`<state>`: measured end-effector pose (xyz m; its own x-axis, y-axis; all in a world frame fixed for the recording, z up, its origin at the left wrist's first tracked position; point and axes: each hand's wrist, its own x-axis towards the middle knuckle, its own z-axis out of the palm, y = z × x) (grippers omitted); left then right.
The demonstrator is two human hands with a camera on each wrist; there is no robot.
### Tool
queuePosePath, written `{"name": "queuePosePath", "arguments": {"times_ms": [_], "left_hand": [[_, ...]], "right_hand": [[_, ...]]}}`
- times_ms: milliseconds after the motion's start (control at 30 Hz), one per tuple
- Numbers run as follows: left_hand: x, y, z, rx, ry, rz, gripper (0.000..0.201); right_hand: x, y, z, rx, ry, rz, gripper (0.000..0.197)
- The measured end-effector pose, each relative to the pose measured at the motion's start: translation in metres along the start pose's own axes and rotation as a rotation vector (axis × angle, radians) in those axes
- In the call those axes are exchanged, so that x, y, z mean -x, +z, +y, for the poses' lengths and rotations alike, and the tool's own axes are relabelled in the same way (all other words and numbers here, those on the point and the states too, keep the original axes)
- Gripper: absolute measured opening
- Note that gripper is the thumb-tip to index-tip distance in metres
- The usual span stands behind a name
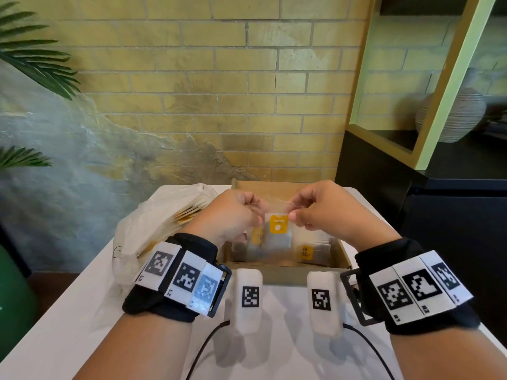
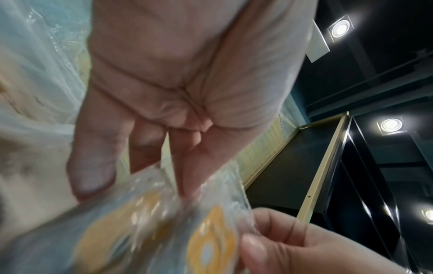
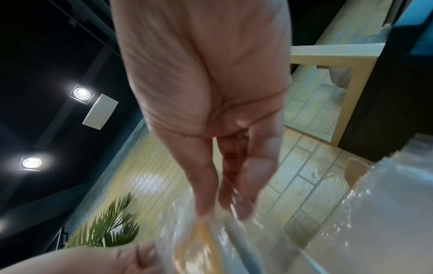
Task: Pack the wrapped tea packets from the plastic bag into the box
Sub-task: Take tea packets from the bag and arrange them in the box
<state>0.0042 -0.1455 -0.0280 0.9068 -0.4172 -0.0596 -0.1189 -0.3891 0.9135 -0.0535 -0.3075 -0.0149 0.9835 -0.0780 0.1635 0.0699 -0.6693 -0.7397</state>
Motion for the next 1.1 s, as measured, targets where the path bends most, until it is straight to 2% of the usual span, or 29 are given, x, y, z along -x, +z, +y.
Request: {"name": "queuePosePath", "arguments": {"times_ms": [100, 200, 367, 467, 500, 567, 633, 767, 967, 1100], "left_hand": [[0.002, 0.002, -0.001, -0.092, -0.089, -0.076, 0.027], [0.003, 0.004, -0.001, -0.139, -0.134, -0.093, 0.029], [0.005, -0.002, -0.001, -0.198, -0.153, -0.107, 0.029], [0.008, -0.002, -0.001, -0.317, -0.114, -0.103, 0.032], [0.008, -0.002, -0.001, -0.332, -0.097, -0.087, 0.027], [0.008, -0.002, 0.000, -0.313, -0.077, -0.074, 0.018], [0.008, -0.005, 0.001, -0.291, -0.052, -0.057, 0.022], [0.008, -0.009, 0.001, -0.272, -0.033, -0.068, 0.014], [0.013, -0.009, 0.002, -0.507, -0.029, -0.120, 0.027], [0.014, -0.009, 0.003, -0.529, -0.039, -0.151, 0.036]], "right_hand": [[0.002, -0.001, 0.001, 0.165, 0.054, -0.158, 0.013], [0.003, 0.001, 0.002, 0.227, 0.070, -0.229, 0.016], [0.003, -0.001, 0.007, 0.300, 0.096, -0.251, 0.007], [0.004, 0.000, 0.008, 0.300, 0.105, -0.261, 0.004], [0.004, -0.001, 0.008, 0.282, 0.101, -0.251, 0.004], [0.004, -0.004, 0.007, 0.236, 0.093, -0.218, 0.011], [0.004, -0.007, 0.006, 0.193, 0.084, -0.200, 0.015], [0.005, -0.007, 0.006, 0.134, 0.102, -0.269, 0.012], [0.004, 0.000, 0.005, 0.156, 0.151, -0.327, 0.016], [0.002, 0.001, 0.007, 0.138, 0.152, -0.306, 0.023]]}}
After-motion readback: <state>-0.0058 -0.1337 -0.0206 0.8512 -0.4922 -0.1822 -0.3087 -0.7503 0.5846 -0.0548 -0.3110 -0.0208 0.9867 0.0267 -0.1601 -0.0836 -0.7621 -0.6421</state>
